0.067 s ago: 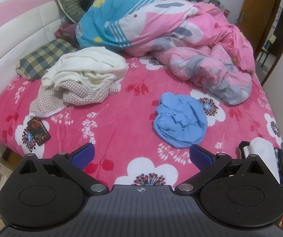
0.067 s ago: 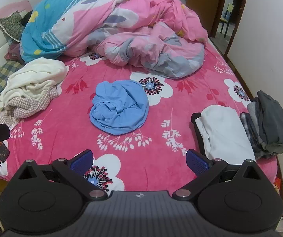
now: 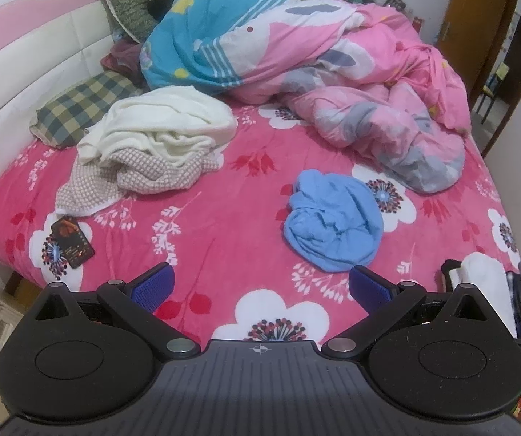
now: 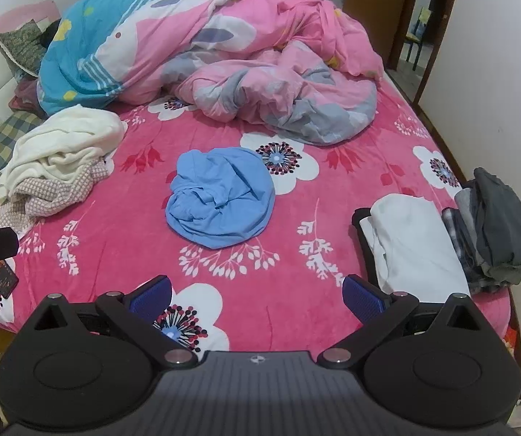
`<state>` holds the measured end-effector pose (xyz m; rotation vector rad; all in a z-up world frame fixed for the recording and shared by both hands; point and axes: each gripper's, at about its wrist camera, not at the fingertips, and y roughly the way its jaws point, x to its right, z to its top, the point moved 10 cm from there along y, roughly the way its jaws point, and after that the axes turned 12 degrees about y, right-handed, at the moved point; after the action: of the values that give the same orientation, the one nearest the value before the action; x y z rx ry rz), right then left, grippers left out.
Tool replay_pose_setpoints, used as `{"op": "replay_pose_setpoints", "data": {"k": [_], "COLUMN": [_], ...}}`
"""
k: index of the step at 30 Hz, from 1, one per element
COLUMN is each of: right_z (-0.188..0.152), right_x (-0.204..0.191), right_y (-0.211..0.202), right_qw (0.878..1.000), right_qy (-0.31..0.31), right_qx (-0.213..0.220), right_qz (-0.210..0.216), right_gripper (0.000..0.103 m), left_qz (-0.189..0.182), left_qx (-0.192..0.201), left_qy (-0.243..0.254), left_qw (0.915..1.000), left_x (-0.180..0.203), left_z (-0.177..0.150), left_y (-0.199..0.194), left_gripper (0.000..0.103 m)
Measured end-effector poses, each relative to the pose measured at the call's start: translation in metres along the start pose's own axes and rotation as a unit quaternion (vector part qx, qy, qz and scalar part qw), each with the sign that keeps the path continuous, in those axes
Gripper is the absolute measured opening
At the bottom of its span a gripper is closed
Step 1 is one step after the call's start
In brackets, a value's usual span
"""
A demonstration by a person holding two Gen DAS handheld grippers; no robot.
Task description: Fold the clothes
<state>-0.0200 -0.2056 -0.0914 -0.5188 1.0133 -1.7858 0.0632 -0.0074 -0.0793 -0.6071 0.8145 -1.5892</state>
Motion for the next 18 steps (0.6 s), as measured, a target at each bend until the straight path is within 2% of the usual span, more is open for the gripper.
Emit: {"op": "replay_pose_setpoints", "data": {"k": [6, 11, 18], "right_z": [0.0083, 0.0007, 0.003], "right_x": [0.0002, -0.0022, -0.0011], "right_y": [-0.0025, 0.0033, 0.0053], "right_qw": [1.0, 1.0, 1.0], "right_qy": [-0.003, -0.001, 0.002], "right_qx": [0.007, 0.008, 0.002], "right_qz": [-0.006, -0.009, -0.011], "right_gripper": [0.102, 0.102, 0.102], "left_qz": [0.0, -0.006, -0.012], "left_qx": [0.007, 0.012, -0.004], "left_qy": [-0.003, -0.001, -0.003], "left_qw": [1.0, 0.9999, 0.9999], "left_x": [-0.0026, -0.0083, -0.0063], "left_z": [0.0008, 0.0021, 0.0019], "left_y": [0.0, 0.0027, 0.0096], "left_gripper": [0.103, 0.103, 0.103]}}
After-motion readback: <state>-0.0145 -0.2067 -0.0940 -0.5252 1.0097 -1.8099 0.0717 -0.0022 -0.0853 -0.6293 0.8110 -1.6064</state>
